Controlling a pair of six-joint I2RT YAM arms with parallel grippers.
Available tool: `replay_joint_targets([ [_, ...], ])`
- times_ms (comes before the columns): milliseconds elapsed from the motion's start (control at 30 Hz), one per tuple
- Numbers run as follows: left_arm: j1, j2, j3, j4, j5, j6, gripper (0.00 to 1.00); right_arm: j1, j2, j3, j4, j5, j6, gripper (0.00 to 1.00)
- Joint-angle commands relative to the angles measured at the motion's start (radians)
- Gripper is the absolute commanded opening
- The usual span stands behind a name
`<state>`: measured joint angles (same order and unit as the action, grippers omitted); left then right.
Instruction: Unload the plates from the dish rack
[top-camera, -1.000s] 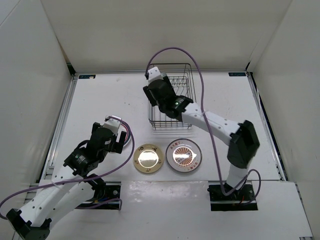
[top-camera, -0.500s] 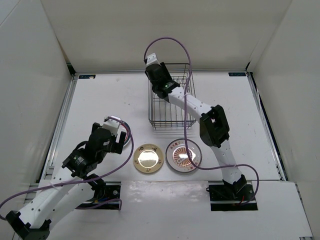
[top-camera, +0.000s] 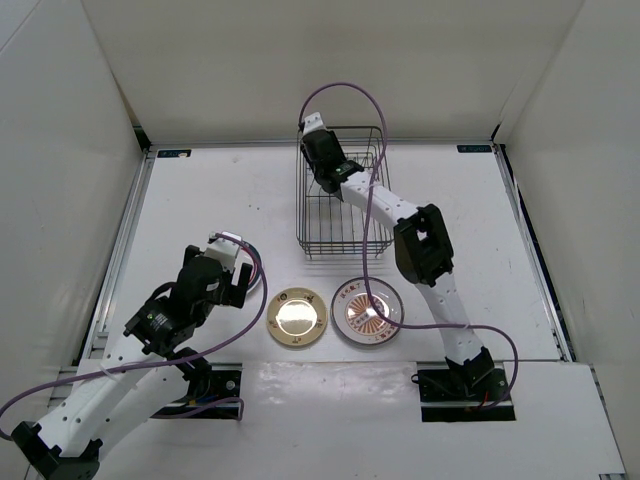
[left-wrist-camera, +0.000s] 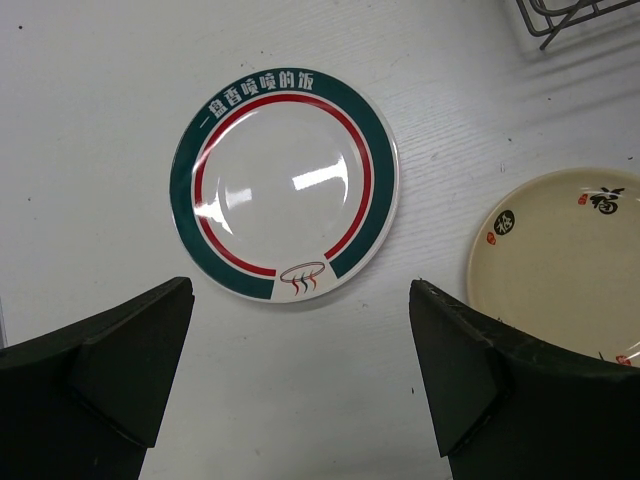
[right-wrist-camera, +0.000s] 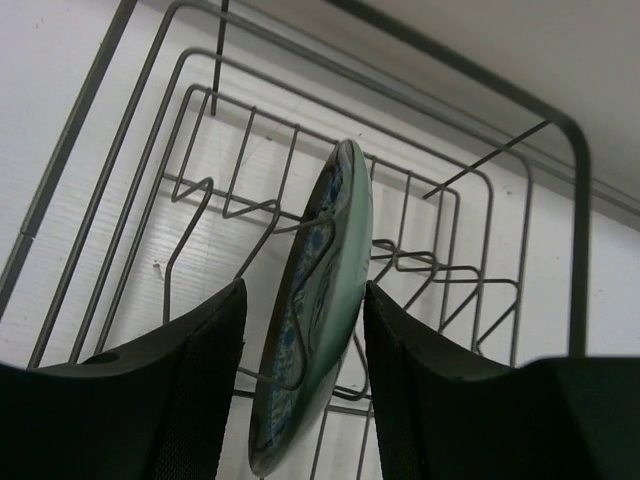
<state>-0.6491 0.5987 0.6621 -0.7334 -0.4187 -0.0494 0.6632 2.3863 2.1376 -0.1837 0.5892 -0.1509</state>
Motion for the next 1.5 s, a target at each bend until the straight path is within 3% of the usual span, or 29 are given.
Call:
replay_joint_targets([
  [0, 0.003, -0.004, 0.005, 0.003, 0.006, -0.001, 0.99, -0.004, 0.024, 0.031, 0.004, -0.002, 0.017, 0.54],
  [200, 0.005, -0.007, 0.002, 0.005, 0.0, -0.001, 0.99, -0.014, 0.022, 0.019, 0.006, 0.015, 0.045, 0.45],
  [400, 0.005, -0.008, 0.001, 0.003, -0.002, 0.0, 0.99, -0.014, 0.005, 0.01, 0.019, 0.07, 0.039, 0.29],
  [500, 0.005, -0.01, 0.001, 0.005, -0.003, 0.0, 0.99, -0.014, -0.01, -0.001, 0.047, 0.095, 0.011, 0.18],
  [767, 0.005, -0.01, 0.001, 0.003, -0.009, 0.002, 0.99, -0.008, -0.053, 0.005, 0.121, 0.216, -0.107, 0.02],
  [1133, 0.005, 0.001, -0.004, 0.005, -0.029, 0.002, 0.99, 0.01, -0.241, -0.021, 0.227, 0.363, -0.184, 0.0],
  [1267, 0.005, 0.01, -0.002, 0.002, -0.037, 0.003, 0.99, 0.024, -0.357, -0.146, 0.196, 0.333, -0.19, 0.0],
  [1333, 0.005, 0.012, -0.004, 0.002, -0.046, 0.005, 0.99, 0.032, -0.469, -0.2, 0.077, 0.302, -0.126, 0.0],
  [1467, 0.005, 0.009, -0.01, 0.011, -0.061, 0.005, 0.99, 0.016, -0.682, -0.343, -0.179, 0.062, 0.124, 0.0],
])
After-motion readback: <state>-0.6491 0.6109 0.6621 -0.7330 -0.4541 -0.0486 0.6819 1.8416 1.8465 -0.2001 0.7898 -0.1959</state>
